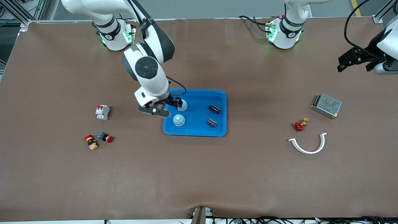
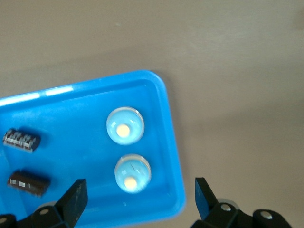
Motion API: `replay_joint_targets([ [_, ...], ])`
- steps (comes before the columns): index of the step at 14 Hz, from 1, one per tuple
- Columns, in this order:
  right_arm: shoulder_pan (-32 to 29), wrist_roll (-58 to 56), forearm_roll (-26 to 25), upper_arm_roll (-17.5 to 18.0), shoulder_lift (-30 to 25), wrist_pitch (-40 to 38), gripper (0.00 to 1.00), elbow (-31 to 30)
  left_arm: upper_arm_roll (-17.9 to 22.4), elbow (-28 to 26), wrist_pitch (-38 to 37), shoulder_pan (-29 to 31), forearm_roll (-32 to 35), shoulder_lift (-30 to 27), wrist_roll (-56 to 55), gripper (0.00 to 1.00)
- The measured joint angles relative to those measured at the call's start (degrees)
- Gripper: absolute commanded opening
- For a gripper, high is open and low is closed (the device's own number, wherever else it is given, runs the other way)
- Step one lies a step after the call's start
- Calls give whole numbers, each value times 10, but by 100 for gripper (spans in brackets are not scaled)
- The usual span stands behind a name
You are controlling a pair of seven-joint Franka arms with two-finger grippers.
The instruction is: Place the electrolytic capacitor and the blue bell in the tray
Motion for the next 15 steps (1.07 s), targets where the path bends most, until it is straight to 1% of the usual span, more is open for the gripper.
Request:
replay_joint_targets([
  [3, -26, -66, 0, -2, -76, -63, 100, -23, -1, 0, -1, -1, 0, 0, 0, 100],
  [7, -81, -167, 0, -5, -198, -144, 100, -68, -8, 0, -2, -2, 0, 0, 0, 100],
  [9, -111, -219, -1, -6, -242, -180, 100, -77, -10, 0, -2, -2, 0, 0, 0, 100],
  [12, -169, -305, -1, -7, -282, -211, 100, -81, -13, 0, -2, -2, 0, 0, 0, 100],
  [15, -247, -426, -2, -21, -294, -232, 100, -76, -14, 0, -2, -3, 0, 0, 0, 100],
])
